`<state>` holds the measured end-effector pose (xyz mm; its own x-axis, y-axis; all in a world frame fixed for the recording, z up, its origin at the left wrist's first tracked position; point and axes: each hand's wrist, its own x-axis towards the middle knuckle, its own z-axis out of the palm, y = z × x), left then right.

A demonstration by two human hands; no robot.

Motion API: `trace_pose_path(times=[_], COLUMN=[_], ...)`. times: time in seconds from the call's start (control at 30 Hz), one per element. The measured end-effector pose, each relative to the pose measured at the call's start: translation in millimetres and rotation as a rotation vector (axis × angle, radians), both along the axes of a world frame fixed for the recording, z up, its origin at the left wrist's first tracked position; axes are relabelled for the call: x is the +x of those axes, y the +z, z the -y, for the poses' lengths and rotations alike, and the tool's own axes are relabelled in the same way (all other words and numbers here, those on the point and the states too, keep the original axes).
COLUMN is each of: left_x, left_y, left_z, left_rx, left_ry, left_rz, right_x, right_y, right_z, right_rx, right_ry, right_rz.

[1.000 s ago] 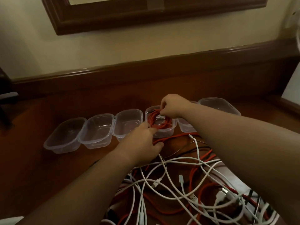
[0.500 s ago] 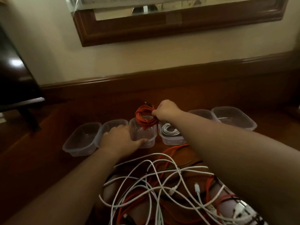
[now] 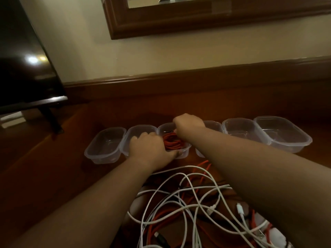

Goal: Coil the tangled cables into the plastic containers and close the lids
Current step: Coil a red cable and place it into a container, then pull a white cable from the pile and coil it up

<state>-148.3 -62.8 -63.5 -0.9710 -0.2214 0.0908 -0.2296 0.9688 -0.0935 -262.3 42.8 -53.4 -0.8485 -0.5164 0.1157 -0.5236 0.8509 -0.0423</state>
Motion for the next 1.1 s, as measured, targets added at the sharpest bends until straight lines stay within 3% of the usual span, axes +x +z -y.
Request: trace_pose_path(times=[0.1, 0.2, 0.33, 0.43, 0.6, 0.77, 0.83, 1.0, 1.1], left_x=[-2.6, -3.7, -2.7, 2.9, 31.7, 88.3, 108.8, 132.9, 143.3], left_y=[-0.1, -0.5, -1.2, 3.3, 17.7, 31.9, 29.9, 19.8, 33.2], left_z=[0.3, 1.1, 0.0, -2.3, -18.6, -47.9, -60.3, -72.6, -80.0], left_rx=[-0.016, -0.037, -0.042, -0.027, 0.020, 0.372, 0.281, -0.215, -0.225], left_ry=[-0.004, -0.008, 0.004, -0.009, -0.127, -0.347, -0.463, -0.599, -0.602], left_rz=[0.009, 0.025, 0.007, 0.017, -0.053, 0.061, 0.111, 0.061, -0.079], right_x=[4.3, 8.9, 10.1, 15.6, 49.7, 122.1, 151.6, 212.5, 238.7], right_y=[5.7, 11.4, 3.2, 0.5, 12.2, 27.9, 29.7, 28.5, 24.2], right_z=[-4.1, -9.9, -16.0, -21.8, -47.5, -92.2, -111.5, -156.9, -174.7], right_rx=[-0.036, 0.083, 0.184, 0.101, -0.196, -0.318, -0.299, -0.308, -0.388], right_ry=[0.070, 0.158, 0.175, 0.177, 0.161, 0.216, 0.195, 0.105, 0.052], right_rz=[0.138, 0.271, 0.135, 0.052, 0.125, 0.272, 0.307, 0.419, 0.415])
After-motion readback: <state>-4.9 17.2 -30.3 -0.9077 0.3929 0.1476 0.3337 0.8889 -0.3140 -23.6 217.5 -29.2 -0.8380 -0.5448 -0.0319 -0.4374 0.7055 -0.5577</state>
